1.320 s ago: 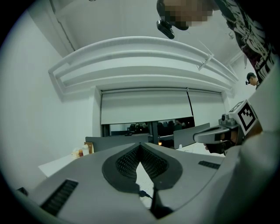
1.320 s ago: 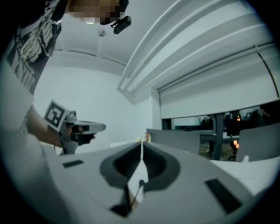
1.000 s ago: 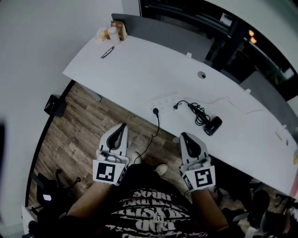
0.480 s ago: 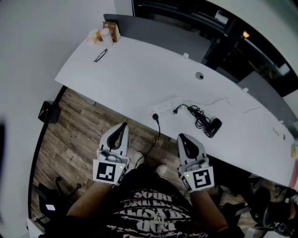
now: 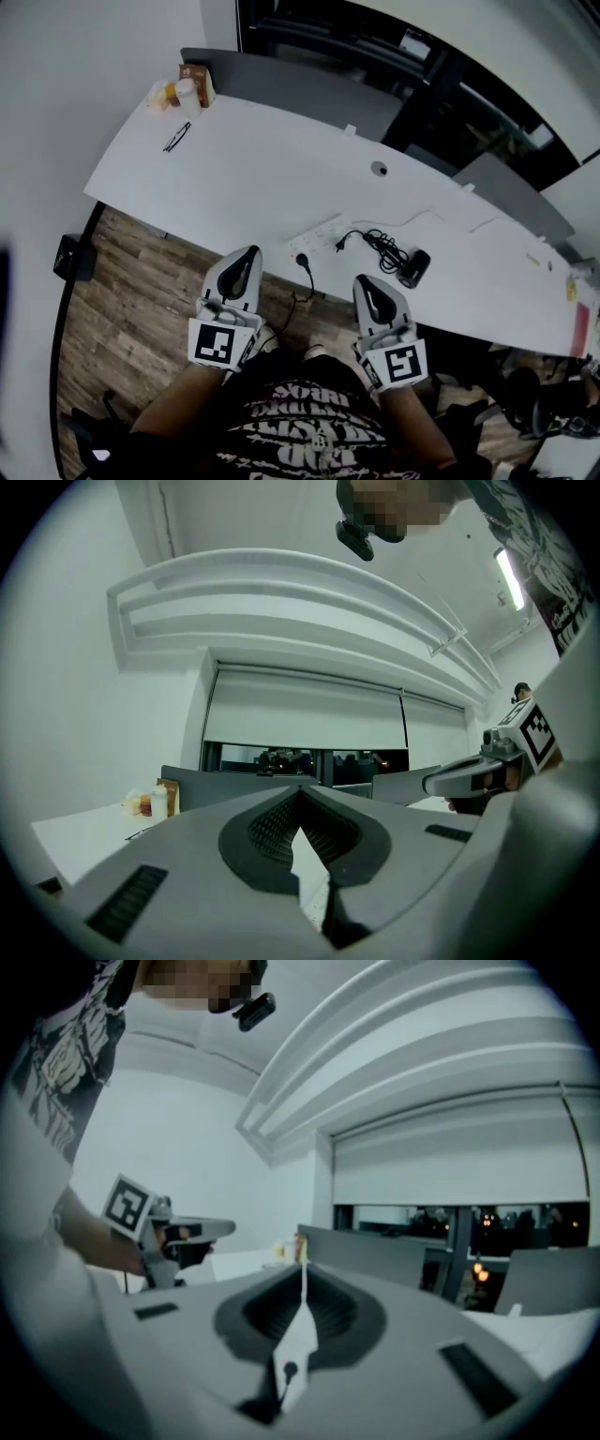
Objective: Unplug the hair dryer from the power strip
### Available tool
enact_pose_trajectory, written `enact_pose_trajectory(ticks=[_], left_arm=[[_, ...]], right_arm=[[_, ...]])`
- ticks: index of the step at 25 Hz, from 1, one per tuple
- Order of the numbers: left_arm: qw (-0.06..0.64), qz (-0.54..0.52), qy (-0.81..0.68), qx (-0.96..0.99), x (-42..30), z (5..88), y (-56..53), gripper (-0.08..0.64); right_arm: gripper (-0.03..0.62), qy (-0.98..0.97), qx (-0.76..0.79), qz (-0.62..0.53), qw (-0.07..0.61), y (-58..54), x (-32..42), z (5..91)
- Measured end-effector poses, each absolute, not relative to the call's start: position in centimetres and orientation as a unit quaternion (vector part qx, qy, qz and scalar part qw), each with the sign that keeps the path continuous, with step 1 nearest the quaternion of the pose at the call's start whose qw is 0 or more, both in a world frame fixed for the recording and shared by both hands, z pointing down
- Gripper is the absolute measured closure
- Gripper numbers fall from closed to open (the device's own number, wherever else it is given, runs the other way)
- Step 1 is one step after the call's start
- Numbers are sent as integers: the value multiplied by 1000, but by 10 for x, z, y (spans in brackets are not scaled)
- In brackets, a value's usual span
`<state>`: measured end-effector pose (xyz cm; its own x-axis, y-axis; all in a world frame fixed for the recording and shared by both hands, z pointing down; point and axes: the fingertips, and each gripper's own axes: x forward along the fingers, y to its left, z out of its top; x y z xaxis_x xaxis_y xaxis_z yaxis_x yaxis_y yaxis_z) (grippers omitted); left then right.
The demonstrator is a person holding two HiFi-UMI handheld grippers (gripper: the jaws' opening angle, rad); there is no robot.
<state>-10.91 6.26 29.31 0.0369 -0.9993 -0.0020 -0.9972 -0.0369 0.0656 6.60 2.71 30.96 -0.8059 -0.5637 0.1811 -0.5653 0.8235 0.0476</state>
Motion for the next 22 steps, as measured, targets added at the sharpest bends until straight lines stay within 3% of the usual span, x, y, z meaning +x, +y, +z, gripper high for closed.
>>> enact_pose_trajectory(ticks=[22], left_arm=[[67, -27, -663, 745, -93, 324, 32, 535]], right_arm=[[557, -944, 302, 51, 125, 12, 65, 339]])
